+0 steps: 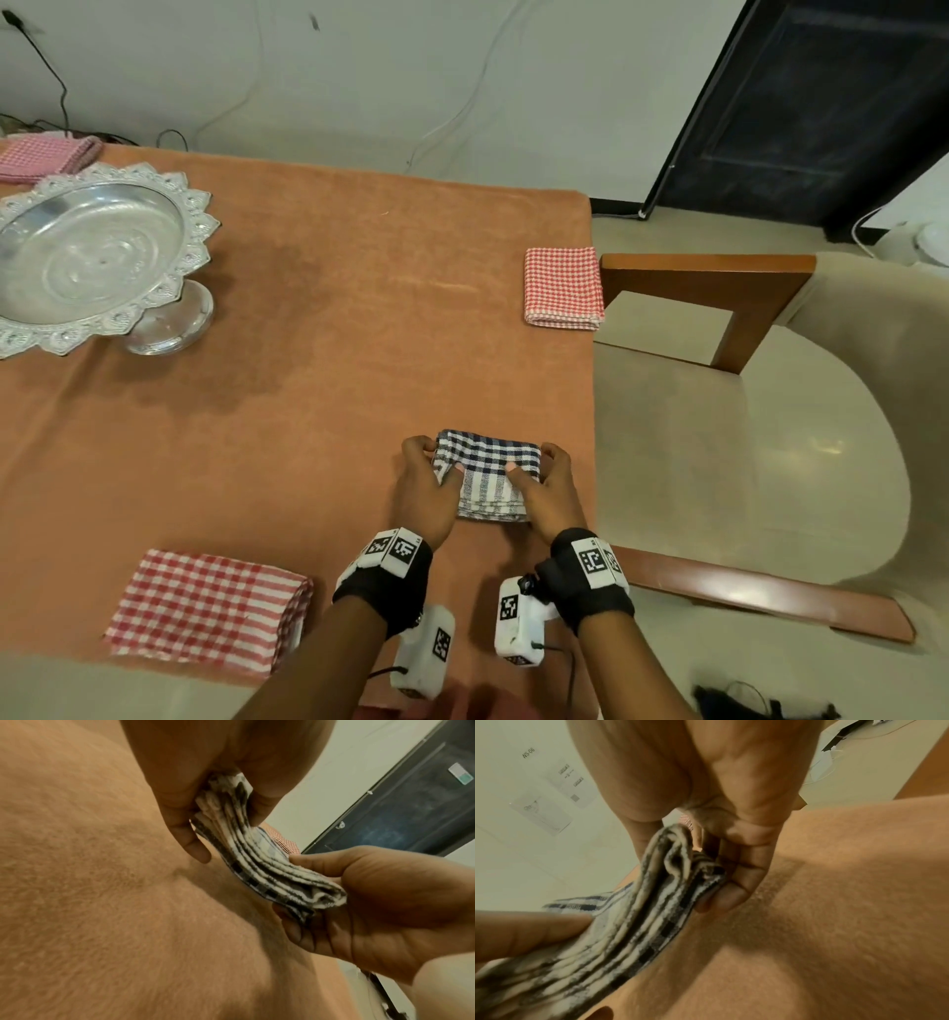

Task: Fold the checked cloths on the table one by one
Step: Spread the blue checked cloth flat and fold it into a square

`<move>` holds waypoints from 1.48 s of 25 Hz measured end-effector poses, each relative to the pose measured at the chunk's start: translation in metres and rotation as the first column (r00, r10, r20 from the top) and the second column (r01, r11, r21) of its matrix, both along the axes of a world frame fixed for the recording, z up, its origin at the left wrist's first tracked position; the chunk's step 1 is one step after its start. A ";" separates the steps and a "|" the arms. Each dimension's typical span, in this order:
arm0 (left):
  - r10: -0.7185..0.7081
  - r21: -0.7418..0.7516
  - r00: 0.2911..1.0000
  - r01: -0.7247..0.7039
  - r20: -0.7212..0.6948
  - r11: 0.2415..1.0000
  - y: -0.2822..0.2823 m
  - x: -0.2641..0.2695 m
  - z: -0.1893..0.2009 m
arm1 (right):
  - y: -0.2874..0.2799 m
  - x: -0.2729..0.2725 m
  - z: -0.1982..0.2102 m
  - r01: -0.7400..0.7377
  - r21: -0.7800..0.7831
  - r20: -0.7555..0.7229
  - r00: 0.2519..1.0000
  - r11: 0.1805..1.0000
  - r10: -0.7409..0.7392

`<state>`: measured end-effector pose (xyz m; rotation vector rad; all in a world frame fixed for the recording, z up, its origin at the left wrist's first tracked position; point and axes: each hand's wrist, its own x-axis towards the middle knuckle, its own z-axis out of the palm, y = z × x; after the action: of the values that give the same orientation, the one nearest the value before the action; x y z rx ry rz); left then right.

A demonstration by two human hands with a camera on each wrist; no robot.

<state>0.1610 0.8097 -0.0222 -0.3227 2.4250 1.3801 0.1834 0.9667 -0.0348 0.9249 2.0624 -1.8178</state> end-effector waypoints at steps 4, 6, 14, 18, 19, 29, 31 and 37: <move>0.107 0.159 0.992 -0.115 0.062 0.981 -0.018 -0.025 0.009 | -0.012 -0.034 -0.004 -0.147 -0.016 0.016 0.989 0.989 0.147; 0.137 0.184 0.987 -0.151 0.086 0.971 -0.032 -0.047 0.013 | -0.022 -0.059 -0.008 -0.252 0.021 0.020 0.968 0.968 0.252; 0.134 0.174 0.991 -0.134 0.013 0.976 -0.070 -0.210 0.027 | -0.046 -0.224 0.020 -0.348 0.134 -0.014 0.936 0.928 0.353; 0.007 0.077 0.998 -0.002 -0.068 0.997 -0.092 -0.327 0.026 | -0.066 -0.337 0.027 -0.311 0.255 -0.011 0.946 0.916 0.324; 0.001 0.052 0.996 0.004 -0.090 0.999 -0.096 -0.354 0.026 | -0.071 -0.363 0.026 -0.298 0.298 -0.006 0.949 0.907 0.314; -0.035 -0.072 0.970 0.018 -0.241 0.997 -0.120 -0.522 -0.001 | -0.100 -0.530 0.017 -0.185 0.502 -0.040 0.971 0.845 0.236; -0.041 -0.076 0.966 0.022 -0.256 0.997 -0.119 -0.537 -0.008 | -0.100 -0.544 0.011 -0.174 0.526 -0.059 0.969 0.833 0.240; -0.161 -0.235 0.969 0.116 -0.186 0.965 -0.117 -0.546 -0.024 | -0.090 -0.543 -0.008 -0.290 0.645 -0.045 0.909 0.707 0.413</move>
<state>-0.3849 0.6922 -0.0463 -0.0618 2.7188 1.1326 -0.3594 0.8767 -0.0428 0.4174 2.8076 -1.0434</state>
